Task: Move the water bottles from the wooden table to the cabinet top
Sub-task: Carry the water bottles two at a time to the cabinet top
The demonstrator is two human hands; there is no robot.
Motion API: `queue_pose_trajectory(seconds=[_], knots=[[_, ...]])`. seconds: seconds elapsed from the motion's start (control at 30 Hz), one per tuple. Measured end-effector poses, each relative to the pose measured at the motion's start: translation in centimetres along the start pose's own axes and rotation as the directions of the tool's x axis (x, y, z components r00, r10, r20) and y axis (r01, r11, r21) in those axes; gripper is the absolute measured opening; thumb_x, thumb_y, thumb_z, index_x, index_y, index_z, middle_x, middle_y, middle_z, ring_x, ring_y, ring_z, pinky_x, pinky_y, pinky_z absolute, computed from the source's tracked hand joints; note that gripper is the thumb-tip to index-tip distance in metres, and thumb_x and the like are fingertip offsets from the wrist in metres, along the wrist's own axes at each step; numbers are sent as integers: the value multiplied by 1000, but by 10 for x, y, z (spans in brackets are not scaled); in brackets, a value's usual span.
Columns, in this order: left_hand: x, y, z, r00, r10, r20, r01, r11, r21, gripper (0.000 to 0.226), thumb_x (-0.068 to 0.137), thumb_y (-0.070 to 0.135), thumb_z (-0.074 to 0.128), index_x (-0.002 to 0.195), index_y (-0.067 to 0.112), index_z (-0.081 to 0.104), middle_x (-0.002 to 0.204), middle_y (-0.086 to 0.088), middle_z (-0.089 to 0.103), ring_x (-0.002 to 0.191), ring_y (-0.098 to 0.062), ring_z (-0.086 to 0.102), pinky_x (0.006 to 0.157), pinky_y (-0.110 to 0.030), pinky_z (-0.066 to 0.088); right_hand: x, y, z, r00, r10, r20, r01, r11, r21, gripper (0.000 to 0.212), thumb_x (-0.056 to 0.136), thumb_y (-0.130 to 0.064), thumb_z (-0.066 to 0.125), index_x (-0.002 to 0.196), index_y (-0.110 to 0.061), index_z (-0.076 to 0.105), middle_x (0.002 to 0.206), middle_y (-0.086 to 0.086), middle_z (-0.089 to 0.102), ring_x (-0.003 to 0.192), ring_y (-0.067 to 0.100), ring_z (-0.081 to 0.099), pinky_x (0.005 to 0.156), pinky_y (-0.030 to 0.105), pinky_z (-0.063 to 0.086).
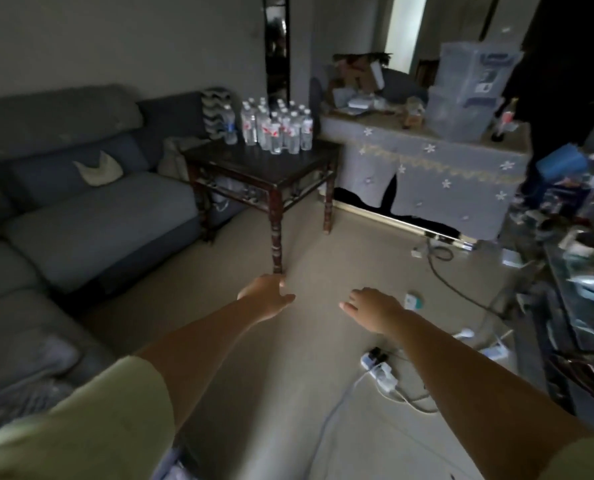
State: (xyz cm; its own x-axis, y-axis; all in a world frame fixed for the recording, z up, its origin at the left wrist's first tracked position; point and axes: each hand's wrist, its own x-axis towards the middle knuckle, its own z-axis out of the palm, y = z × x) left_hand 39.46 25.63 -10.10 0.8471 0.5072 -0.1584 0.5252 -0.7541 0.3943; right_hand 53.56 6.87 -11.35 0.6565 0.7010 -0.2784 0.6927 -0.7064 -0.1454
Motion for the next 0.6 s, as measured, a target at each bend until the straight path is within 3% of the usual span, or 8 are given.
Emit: queue_pose_trajectory(seconds=[0.2, 0.37, 0.5, 0.6], knots=[[36, -84, -54, 994, -97, -51, 97, 995, 1, 48, 91, 43, 57, 129, 15, 52, 132, -8, 54, 117, -25, 54, 95, -34, 47, 84, -89, -18, 994, -105, 8, 105, 994, -20, 50, 102, -46, 32, 120, -6, 55, 119, 16, 60, 112, 32, 56, 96, 41, 44], [78, -135, -102, 987, -133, -86, 132, 991, -12, 50, 90, 45, 57, 131, 17, 50, 133, -6, 54, 117, -24, 54, 95, -34, 47, 146, -145, -40, 992, -125, 34, 126, 990, -54, 49, 102, -44, 28, 130, -11, 52, 127, 13, 56, 119, 31, 52, 101, 42, 42], [107, -169, -122, 978, -181, -104, 177, 983, -43, 52, 89, 45, 58, 132, 16, 51, 133, -6, 55, 119, -23, 53, 97, -34, 45, 185, -176, -46, 991, -136, 12, 137, 990, -44, 50, 101, -47, 32, 113, -6, 59, 114, 14, 61, 110, 32, 57, 92, 39, 45], [134, -187, -136, 975, -194, -107, 188, 980, -59, 52, 90, 44, 57, 134, 16, 50, 132, -5, 55, 118, -22, 55, 96, -34, 47, 222, -190, -57, 988, -156, 18, 157, 987, -45, 50, 101, -48, 32, 112, -6, 57, 111, 14, 61, 106, 31, 58, 85, 36, 42]])
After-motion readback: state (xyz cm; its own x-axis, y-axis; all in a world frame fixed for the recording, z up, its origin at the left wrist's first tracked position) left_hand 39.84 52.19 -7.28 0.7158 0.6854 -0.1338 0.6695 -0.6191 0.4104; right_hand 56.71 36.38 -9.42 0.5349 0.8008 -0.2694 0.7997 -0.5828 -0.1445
